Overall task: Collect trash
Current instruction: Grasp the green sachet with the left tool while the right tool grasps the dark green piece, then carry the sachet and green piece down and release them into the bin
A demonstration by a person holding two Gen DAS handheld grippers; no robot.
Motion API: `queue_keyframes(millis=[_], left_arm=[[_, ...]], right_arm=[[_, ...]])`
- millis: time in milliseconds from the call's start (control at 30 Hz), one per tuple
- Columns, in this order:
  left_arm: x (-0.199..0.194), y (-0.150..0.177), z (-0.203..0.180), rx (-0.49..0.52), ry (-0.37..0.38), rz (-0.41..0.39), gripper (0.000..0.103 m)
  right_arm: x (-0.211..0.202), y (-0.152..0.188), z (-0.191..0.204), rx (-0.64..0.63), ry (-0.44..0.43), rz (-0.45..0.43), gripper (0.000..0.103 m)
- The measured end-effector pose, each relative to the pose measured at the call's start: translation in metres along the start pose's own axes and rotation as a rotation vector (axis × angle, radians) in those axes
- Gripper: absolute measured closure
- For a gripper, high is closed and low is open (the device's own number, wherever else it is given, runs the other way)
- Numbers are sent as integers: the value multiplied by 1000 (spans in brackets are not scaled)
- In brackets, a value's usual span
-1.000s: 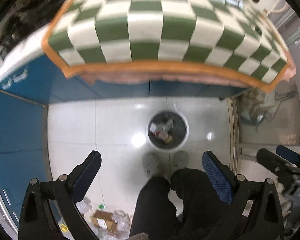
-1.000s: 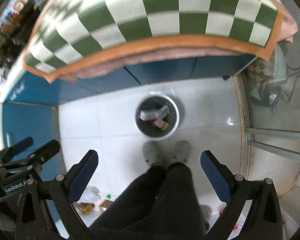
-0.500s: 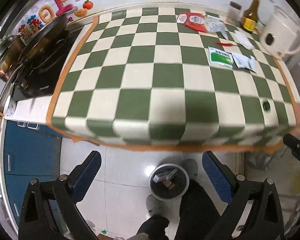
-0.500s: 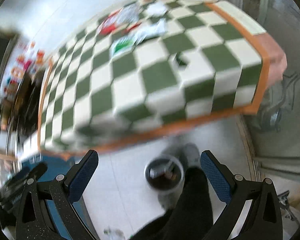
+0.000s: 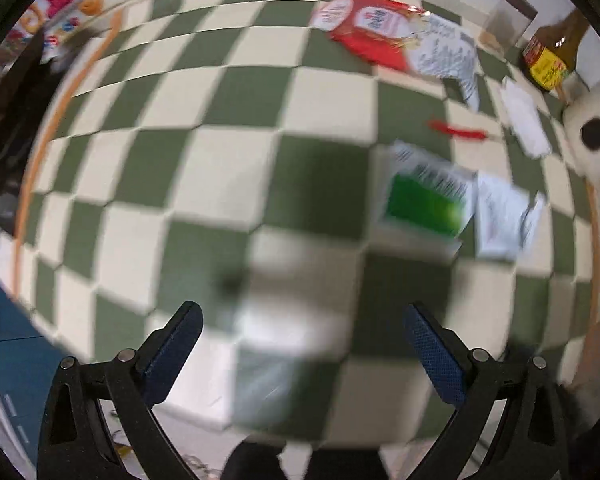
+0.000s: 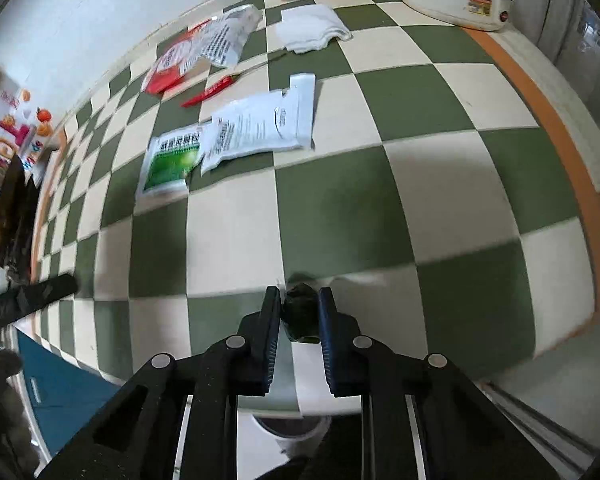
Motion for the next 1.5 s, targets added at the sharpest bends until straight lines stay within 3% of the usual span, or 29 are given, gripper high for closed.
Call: queue_keyframes(millis=[67, 200, 300, 333, 367, 400, 433, 667, 933, 1100, 1300, 1500], left_arm=[[11, -20, -18, 4, 50, 19, 1], [32, -46, -49, 44, 96, 52, 24], [33, -52, -68, 123, 24, 4, 35], [32, -51, -72, 140, -2, 0, 44], [29, -49, -75, 160, 2, -20, 61], [26, -48, -79, 182, -3, -29, 72], [24, -46, -81, 199, -3, -29, 97], [2, -26, -75, 202, -47, -71, 100], [-68, 8, -41, 158, -152, -266, 100], [-99, 20, -5, 129, -167, -378, 100], [-140, 58, 30, 116, -126, -481, 100], [-174, 117, 76, 106, -57, -558, 100]], right_arm=[[0, -13, -6, 3, -8, -6, 84], [-5, -38, -25, 36, -11, -15, 84], [-11, -54, -44, 62, 1, -21, 84], [-11, -58, -49, 72, 4, -21, 84], [-12, -61, -53, 78, 6, -22, 84], [-12, -64, -58, 87, 10, -24, 84], [-11, -65, -61, 94, 11, -24, 84], [-8, -64, -64, 104, -6, -19, 84], [-29, -62, -44, 65, -34, -68, 84], [-52, -54, -19, 20, -42, -118, 84], [-91, -26, 26, -47, -51, -197, 84], [-139, 32, 80, -101, -50, -289, 84]])
Point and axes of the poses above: each gripper's, at about its wrist camera, not at the fingertips, and x roughly the way its jaws point, z to its left, y to its underside, the point moved 3 cm from there along x, roughly the way its jaws point, and after that the axes turned 8 degrees about -y, right-handed, at the moved point
